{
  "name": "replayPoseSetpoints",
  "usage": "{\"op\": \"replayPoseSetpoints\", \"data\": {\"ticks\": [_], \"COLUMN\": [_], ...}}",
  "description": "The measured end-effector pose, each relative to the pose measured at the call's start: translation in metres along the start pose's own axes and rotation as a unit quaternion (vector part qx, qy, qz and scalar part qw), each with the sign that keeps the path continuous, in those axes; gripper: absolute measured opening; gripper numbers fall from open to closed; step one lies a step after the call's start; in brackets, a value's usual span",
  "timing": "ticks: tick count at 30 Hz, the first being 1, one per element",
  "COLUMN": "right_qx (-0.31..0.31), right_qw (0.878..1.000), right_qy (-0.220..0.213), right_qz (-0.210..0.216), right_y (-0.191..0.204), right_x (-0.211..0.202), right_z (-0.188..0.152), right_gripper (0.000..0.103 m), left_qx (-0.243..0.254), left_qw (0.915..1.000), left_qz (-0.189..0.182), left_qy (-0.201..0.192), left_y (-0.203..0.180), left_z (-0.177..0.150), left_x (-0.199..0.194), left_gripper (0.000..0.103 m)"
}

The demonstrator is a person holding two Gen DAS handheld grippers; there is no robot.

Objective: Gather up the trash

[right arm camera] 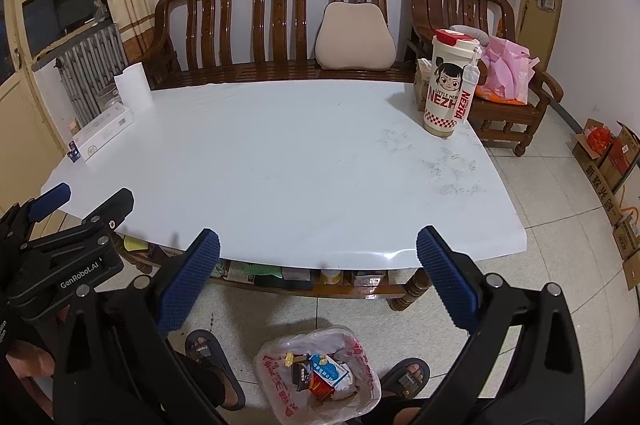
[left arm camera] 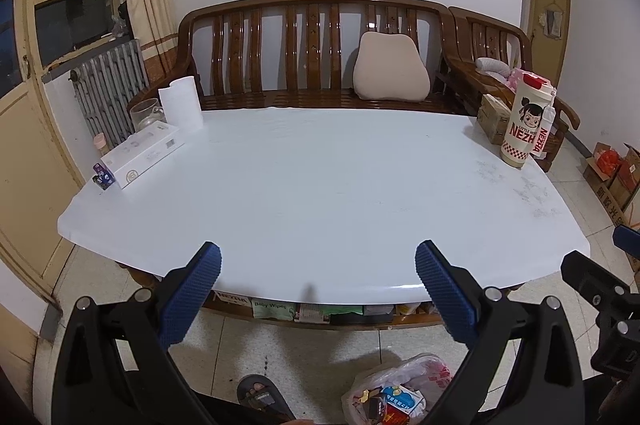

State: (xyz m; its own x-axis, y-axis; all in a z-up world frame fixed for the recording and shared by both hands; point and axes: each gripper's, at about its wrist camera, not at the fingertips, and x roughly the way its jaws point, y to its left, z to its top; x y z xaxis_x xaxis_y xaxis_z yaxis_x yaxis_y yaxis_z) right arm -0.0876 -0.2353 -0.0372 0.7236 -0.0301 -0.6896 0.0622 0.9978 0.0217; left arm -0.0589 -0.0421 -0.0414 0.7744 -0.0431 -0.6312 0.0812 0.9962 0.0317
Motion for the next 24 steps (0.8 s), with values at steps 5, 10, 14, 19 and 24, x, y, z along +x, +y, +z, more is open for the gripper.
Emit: {"op": "replayPoseSetpoints", "data": {"ticks": [5, 10, 14, 19, 24], "right_qx": [0.003, 0.004, 0.004, 0.006, 0.005], "right_qw": [1.0, 1.0, 1.0, 1.0, 1.0], "right_qy": [0.0, -0.001, -0.001, -0.001, -0.002], "right_qz": [0.0, 0.001, 0.0, 0.0, -0.001], "right_y": [-0.0007, -0.0006, -0.001, -0.0015, -0.0018], "right_x": [-0.0006, -0.0009, -0.0014, -0.0014, -0.0021], "right_z": [-0.0009, -0.0012, -0.0018, -0.0018, -0.0029], "right_gripper": [0.096, 0.096, 0.096, 0.096, 0.096], "left_qx": [0.001, -0.001, 0.0, -0.004, -0.01], "left_qw": [1.0, 1.0, 1.0, 1.0, 1.0], "left_qz": [0.003, 0.003, 0.005, 0.004, 0.001], "left_qy": [-0.001, -0.001, -0.001, -0.001, 0.002], "left_y": [0.0, 0.0, 0.0003, 0.0014, 0.003], "left_z": [0.0004, 0.0009, 0.0013, 0.0015, 0.0003], "left_x": [-0.0006, -0.0021, -0.0019, -0.0017, -0.0009], "left_gripper": [0.095, 0.095, 0.095, 0.095, 0.095]}}
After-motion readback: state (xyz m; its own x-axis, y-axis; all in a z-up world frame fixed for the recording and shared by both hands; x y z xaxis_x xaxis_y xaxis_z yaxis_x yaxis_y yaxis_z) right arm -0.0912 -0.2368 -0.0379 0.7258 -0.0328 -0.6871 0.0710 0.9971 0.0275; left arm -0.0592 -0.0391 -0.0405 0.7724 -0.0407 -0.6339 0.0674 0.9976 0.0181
